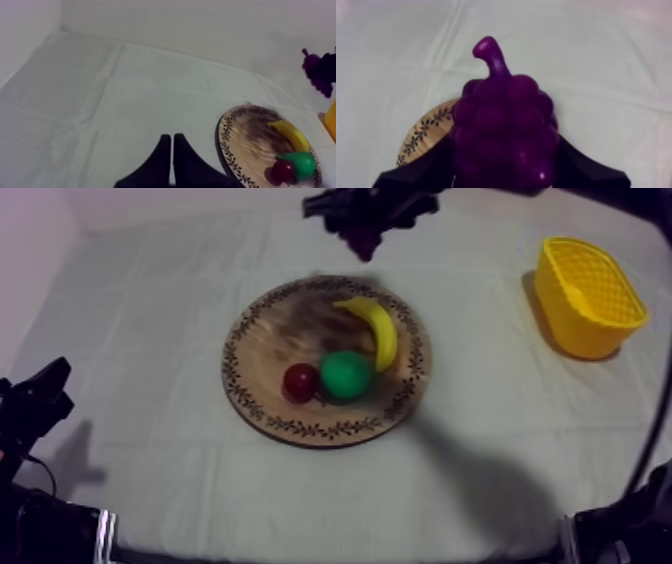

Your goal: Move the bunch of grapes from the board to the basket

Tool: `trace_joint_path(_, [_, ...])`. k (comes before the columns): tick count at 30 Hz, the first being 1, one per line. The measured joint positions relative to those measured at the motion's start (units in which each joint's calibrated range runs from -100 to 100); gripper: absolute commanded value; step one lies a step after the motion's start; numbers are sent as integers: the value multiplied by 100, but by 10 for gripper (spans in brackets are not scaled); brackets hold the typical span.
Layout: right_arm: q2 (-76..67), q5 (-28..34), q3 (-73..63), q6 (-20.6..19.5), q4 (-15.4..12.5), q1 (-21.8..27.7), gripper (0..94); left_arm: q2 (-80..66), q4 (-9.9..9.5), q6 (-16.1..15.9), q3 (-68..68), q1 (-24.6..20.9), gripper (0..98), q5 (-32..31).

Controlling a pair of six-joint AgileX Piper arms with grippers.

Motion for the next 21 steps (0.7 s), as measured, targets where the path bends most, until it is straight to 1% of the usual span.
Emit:
trace_joint_path(9, [-1819,-624,1170,719,-160,660,407,0,0,0,0,0,1,0])
trace_joint_path(15, [-2746,-1086,1752,1277,-306,1252,409,0,0,0,0,0,1,0])
trace_joint_path(21, [-3351,-1638,2260,1799,-489,1905,408,0,0,0,0,0,1,0])
